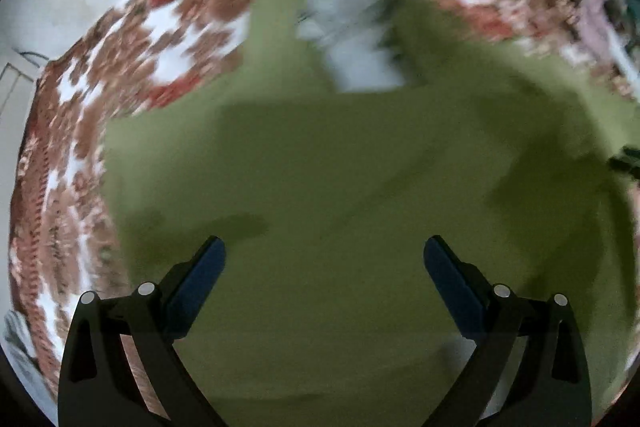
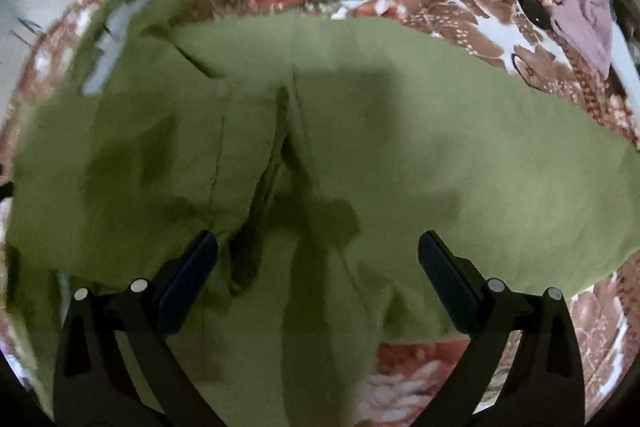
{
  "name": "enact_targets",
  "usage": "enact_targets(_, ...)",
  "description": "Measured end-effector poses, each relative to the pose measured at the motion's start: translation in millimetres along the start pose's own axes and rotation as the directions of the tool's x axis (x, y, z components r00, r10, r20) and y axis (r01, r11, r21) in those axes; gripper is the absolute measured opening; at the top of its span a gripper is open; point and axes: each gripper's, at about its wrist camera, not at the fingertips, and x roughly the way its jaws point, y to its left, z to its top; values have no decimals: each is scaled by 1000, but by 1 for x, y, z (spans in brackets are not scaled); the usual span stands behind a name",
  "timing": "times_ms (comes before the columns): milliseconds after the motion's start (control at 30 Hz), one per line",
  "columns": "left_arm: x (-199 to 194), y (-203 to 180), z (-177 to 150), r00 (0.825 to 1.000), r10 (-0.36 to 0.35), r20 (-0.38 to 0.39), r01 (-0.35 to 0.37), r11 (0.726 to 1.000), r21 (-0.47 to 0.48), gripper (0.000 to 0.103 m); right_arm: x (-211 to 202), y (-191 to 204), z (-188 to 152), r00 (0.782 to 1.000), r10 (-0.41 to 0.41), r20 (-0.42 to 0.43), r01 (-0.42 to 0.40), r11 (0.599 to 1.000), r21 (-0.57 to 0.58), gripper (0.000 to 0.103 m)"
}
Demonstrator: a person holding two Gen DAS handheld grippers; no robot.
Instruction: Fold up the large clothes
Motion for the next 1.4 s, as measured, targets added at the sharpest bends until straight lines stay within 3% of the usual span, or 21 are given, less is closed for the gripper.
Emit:
enact_targets(100, -14, -65, 2, 997, -75, 21, 75, 997, -27, 98, -15, -36, -8, 1000, -23, -4, 23, 1000, -16, 98)
enact_targets(267, -5, -178, 0, 992, -122, 9, 122, 992, -25, 97, -37, -140, -37, 999, -46, -29, 48, 997, 64, 98)
enact_targets(500, 11, -279, 6, 994, -113, -7, 113, 994, 4, 97, -58, -282, -65, 994, -98, -56, 107, 973, 205, 98)
enact_targets(767, 23, -318, 11, 997, -73, -37, 74, 997, 12, 97, -64, -394, -79, 990, -121, -68, 137, 927, 350, 98)
enact_targets(900, 32, -325, 10, 996, -72, -55, 72, 997, -4, 97, -61, -444, -85, 999, -9, -51, 34, 859, 510, 98)
enact_targets(1033, 43, -329, 5, 995, -60, -77, 60, 998, 3, 97, -56, -464, -76, 999, 39, -23, -20, 841, 541, 98)
enact_targets(1267, 52, -325, 1, 995, -60, -76, 59, 998, -17, 97, -38, -514, -65, 971, 207, 117, -226, 651, 725, 92)
enact_targets(1367, 54, -322, 1, 994, -85, -64, 84, 996, -21, 97, -29, -529, -65, 961, 238, 138, -254, 575, 778, 75)
enact_targets(1400, 54, -321, 2, 994, -99, -55, 98, 995, -19, 97, -27, -532, -65, 961, 241, 139, -255, 566, 784, 65)
